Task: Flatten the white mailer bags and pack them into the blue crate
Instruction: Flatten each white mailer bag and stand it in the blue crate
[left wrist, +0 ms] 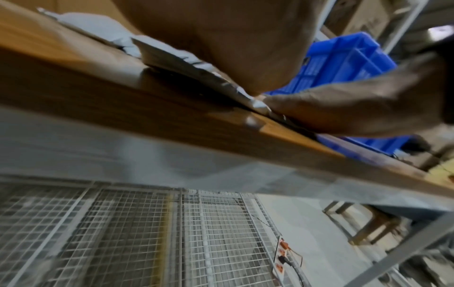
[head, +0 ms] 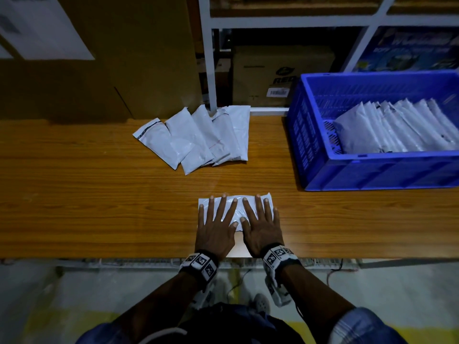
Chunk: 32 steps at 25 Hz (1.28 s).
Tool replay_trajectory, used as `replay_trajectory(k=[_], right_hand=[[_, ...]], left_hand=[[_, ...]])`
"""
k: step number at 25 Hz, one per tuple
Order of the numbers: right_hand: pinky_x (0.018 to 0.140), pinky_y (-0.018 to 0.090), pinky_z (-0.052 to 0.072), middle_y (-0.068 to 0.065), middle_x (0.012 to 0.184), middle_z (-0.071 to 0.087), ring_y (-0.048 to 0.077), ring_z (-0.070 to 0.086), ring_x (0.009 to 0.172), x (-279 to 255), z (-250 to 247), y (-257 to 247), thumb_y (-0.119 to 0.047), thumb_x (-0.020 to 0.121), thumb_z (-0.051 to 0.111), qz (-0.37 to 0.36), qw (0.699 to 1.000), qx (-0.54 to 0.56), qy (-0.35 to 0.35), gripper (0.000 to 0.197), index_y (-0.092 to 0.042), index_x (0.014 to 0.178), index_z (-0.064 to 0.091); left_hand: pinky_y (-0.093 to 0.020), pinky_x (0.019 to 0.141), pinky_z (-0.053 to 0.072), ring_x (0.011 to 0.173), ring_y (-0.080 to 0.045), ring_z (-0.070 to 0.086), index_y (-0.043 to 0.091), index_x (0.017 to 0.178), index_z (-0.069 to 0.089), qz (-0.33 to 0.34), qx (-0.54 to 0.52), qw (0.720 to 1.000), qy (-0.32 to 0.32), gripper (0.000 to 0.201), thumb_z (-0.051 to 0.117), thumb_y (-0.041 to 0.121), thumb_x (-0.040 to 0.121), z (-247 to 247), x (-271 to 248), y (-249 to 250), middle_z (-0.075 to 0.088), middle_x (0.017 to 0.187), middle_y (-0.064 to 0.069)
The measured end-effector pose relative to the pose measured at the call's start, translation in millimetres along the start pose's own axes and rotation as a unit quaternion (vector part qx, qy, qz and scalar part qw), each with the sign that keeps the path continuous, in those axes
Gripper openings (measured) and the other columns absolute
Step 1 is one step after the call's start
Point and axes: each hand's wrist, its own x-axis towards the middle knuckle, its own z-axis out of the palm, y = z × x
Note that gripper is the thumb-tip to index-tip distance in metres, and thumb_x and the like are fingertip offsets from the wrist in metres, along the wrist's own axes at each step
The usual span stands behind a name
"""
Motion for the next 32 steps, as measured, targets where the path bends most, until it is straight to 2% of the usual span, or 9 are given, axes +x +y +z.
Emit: replay_trajectory(k=[2, 5, 7, 10, 13, 16, 26, 29, 32], right_hand=[[0.119, 0.049, -0.012, -0.004, 0.159, -0.029, 0.02, -0.026, 0.147, 1, 0, 0, -0.052, 0.1, 0.004, 0.001, 1.0, -0.007, -0.012, 0.057, -0.043, 0.15, -0.021], [0.117, 0.053, -0.017, -0.002, 0.157, -0.034, 0.022, -0.03, 0.145, 2, -8, 0, -0.051, 0.1, 0.002, 0.0, 0.999, -0.029, -0.042, 0.058, -0.039, 0.149, -0.026], [0.116, 0.053, -0.018, 0.0, 0.158, -0.033, 0.025, -0.034, 0.144, 0, -16, -3, -0.051, 0.1, 0.005, -0.035, 0.998, -0.037, -0.026, 0.06, -0.035, 0.152, -0.02], [0.12, 0.048, -0.013, -0.005, 0.16, -0.028, 0.022, -0.033, 0.144, -3, -21, -6, -0.049, 0.102, 0.01, -0.097, 0.995, 0.005, -0.01, 0.058, -0.038, 0.154, -0.011], [0.121, 0.047, -0.009, -0.008, 0.159, -0.028, 0.019, -0.036, 0.143, -3, -11, -2, -0.045, 0.103, 0.013, -0.082, 0.995, 0.038, -0.038, 0.056, -0.042, 0.153, -0.013], [0.121, 0.046, -0.01, -0.007, 0.16, -0.028, 0.019, -0.034, 0.144, -3, -4, -2, -0.043, 0.104, 0.013, -0.067, 0.997, 0.007, -0.022, 0.057, -0.039, 0.154, -0.013], [0.121, 0.043, -0.01, -0.006, 0.162, -0.022, 0.018, -0.029, 0.146, 1, -1, -6, -0.044, 0.103, 0.011, -0.046, 0.999, -0.013, -0.01, 0.056, -0.04, 0.154, -0.009], [0.12, 0.043, -0.011, -0.006, 0.161, -0.024, 0.018, -0.03, 0.145, 1, -2, -5, -0.045, 0.103, 0.01, -0.049, 0.999, -0.009, -0.013, 0.055, -0.04, 0.154, -0.01], [0.12, 0.044, -0.011, -0.007, 0.16, -0.026, 0.018, -0.032, 0.145, 0, -2, -5, -0.045, 0.103, 0.009, -0.05, 0.998, -0.005, -0.024, 0.055, -0.041, 0.154, -0.012]], left_hand=[[-0.058, 0.121, 0.01, 0.154, -0.029, -0.003, 0.027, 0.16, 0.014, -0.006, 0.002, 1.0, 0.002, 0.061, 0.022, 0.041, 0.101, 1, -3, 8, 0.004, 0.168, -0.001], [-0.055, 0.122, 0.007, 0.154, -0.025, -0.009, 0.03, 0.16, 0.009, -0.025, -0.011, 1.0, -0.015, 0.061, 0.018, 0.041, 0.101, 6, -5, 11, -0.001, 0.168, 0.002], [-0.053, 0.122, 0.007, 0.155, -0.024, -0.005, 0.03, 0.16, 0.01, -0.023, -0.005, 1.0, -0.02, 0.061, 0.024, 0.038, 0.101, 7, -4, 11, 0.001, 0.168, 0.002], [-0.049, 0.122, 0.005, 0.155, -0.024, -0.001, 0.029, 0.16, 0.011, -0.015, -0.002, 0.999, -0.033, 0.067, 0.04, 0.032, 0.099, 8, -1, 8, 0.0, 0.168, 0.003], [-0.05, 0.122, 0.001, 0.154, -0.023, -0.011, 0.028, 0.16, 0.005, -0.01, -0.01, 0.999, -0.039, 0.062, 0.03, 0.036, 0.104, 7, -1, 7, -0.008, 0.167, 0.005], [-0.05, 0.122, -0.002, 0.152, -0.021, -0.019, 0.025, 0.16, -0.001, -0.01, -0.025, 0.999, -0.043, 0.06, 0.018, 0.04, 0.106, 6, -1, 7, -0.014, 0.167, 0.005], [-0.051, 0.122, 0.011, 0.155, -0.023, -0.002, 0.021, 0.16, 0.014, 0.003, -0.036, 0.999, -0.024, 0.062, 0.03, 0.039, 0.104, 6, -2, 3, 0.004, 0.168, 0.001], [-0.052, 0.122, 0.01, 0.155, -0.024, -0.006, 0.02, 0.161, 0.011, -0.001, -0.026, 0.999, -0.045, 0.062, 0.027, 0.041, 0.105, 6, -1, 6, 0.0, 0.168, 0.001], [-0.052, 0.122, 0.002, 0.152, -0.021, -0.019, 0.024, 0.16, -0.002, 0.01, -0.017, 0.997, -0.078, 0.067, 0.026, 0.045, 0.104, 1, -1, 2, -0.015, 0.167, 0.004]])
